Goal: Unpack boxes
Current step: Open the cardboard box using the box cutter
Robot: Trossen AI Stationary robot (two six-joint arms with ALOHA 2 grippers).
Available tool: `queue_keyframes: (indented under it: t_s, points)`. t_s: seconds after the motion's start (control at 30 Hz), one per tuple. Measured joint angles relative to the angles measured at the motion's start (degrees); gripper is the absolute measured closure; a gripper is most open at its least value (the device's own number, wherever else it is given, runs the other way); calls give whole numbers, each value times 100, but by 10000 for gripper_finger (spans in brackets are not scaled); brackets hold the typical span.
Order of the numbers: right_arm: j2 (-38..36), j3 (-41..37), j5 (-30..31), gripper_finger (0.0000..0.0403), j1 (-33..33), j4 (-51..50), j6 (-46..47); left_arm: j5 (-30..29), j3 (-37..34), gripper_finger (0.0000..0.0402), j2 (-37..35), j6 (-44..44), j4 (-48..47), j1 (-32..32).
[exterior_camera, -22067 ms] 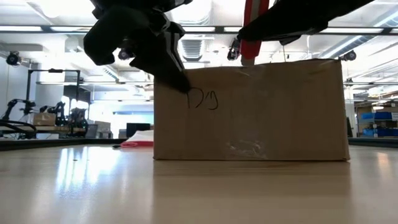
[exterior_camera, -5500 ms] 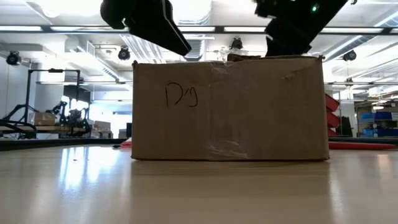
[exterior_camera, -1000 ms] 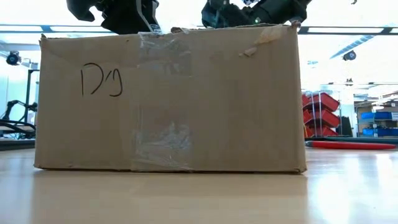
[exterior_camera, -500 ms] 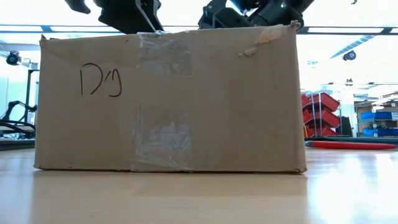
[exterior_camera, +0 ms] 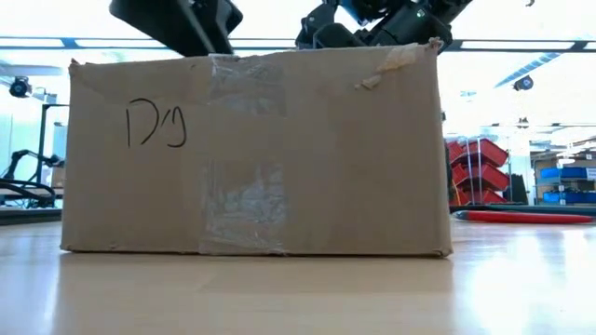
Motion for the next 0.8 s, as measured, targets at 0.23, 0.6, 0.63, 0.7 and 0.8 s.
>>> queue_keyframes:
  t_s: [0.23, 0.6, 0.63, 0.7, 0.8]
  points:
    - [0, 0, 119, 238, -39, -35, -89, 11, -2, 204, 0, -276, -499, -41]
    - [0, 2, 311, 238, -61, -306, -62, 407, -2, 182, 0, -537, -536, -89]
    - [0, 2, 311, 238, -61, -294, -62, 409, -2, 182, 0, -539, -540, -89]
    - [0, 1, 305, 238, -61, -272, -67, 409, -2, 183, 0, -539, -565, -89]
    - [0, 0, 283, 238, -63, -266, -70, 384, -1, 186, 61, -537, -593, -91]
